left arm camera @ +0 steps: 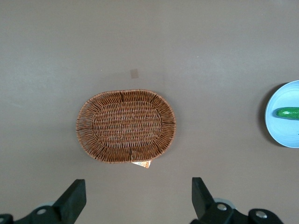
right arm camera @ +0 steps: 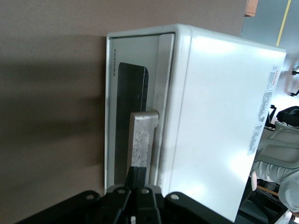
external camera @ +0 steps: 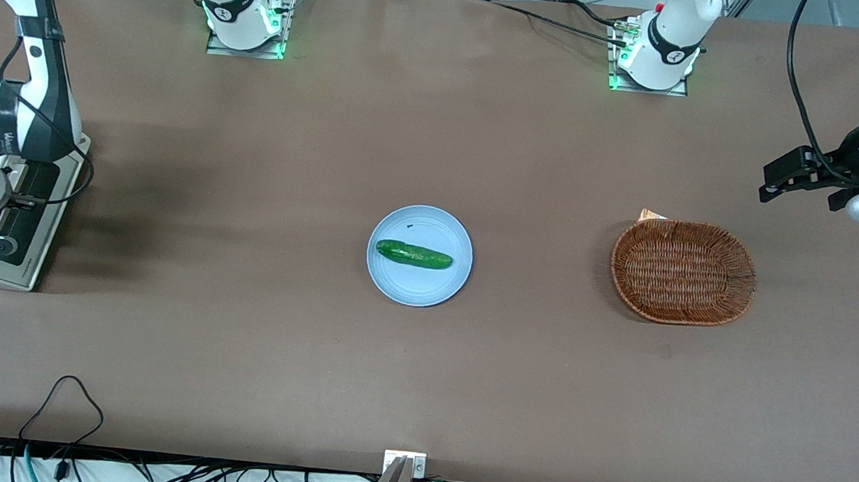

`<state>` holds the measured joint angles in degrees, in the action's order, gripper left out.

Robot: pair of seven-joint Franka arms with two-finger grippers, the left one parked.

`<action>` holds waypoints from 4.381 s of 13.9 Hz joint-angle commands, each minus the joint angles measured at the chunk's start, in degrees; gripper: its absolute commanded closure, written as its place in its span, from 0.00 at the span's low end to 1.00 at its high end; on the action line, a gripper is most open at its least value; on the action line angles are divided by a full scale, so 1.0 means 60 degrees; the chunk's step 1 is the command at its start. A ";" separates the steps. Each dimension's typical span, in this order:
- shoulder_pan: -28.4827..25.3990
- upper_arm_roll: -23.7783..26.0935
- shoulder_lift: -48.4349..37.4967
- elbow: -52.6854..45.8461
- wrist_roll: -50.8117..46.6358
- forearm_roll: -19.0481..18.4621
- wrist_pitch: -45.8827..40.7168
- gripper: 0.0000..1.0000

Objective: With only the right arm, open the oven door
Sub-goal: 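Move the right gripper down to the toaster oven's metal door handle, then hook the right gripper fingers behind the door handle and start pulling, then pull the oven door down and outward with the right gripper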

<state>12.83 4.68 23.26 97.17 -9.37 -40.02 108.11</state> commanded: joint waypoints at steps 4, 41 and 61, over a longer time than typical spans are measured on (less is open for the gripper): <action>0.0162 0.0041 -0.0083 0.0299 -0.0181 -0.0654 0.0117 1.00; 0.0236 0.0026 0.0517 0.0987 -0.2642 -0.0596 0.2153 1.00; 0.0089 0.0187 0.0971 0.1265 -0.2701 0.0151 0.2490 1.00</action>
<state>11.44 7.72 25.53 105.09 -25.15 -36.85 120.05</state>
